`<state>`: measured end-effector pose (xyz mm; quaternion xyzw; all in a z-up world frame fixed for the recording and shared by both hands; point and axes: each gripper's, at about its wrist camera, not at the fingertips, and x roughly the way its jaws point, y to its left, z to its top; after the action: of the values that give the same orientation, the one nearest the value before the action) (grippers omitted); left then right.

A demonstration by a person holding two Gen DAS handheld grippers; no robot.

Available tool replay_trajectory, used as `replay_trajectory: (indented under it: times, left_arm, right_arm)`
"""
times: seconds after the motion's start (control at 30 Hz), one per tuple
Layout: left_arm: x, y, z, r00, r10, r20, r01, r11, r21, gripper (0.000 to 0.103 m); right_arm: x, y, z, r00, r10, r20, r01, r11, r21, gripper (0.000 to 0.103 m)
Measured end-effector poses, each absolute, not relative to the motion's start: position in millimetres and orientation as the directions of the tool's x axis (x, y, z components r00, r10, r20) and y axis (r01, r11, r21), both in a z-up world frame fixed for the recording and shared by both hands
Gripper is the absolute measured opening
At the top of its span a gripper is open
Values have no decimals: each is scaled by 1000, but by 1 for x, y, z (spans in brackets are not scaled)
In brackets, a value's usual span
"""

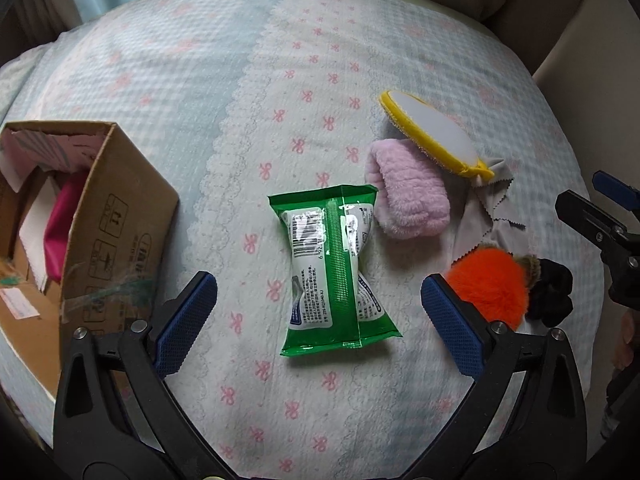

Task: Organize soft objects
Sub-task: 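Grasp the green wet-wipe pack with left tool while right tool grasps grey cloth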

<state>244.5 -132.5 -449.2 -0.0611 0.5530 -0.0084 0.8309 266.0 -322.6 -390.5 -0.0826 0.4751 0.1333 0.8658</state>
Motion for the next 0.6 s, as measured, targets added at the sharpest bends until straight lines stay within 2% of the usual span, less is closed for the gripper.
replay_trajectory:
  times: [0.2, 0.4, 0.6]
  left_arm:
    - [256, -130, -477, 382, -94, -919, -88, 987, -137, 101]
    - [267, -135, -491, 385, -88, -919, -88, 987, -131, 98]
    - [274, -136, -500, 368, -55, -928, -103, 990, -100, 81]
  right_arm:
    - [283, -314, -439, 477, 159, -864, -332, 943, -10, 103]
    - [289, -307, -461, 457, 159, -875, -345, 939, -10, 98]
    - [291, -301, -474, 415, 158, -896, -339, 941, 9, 83]
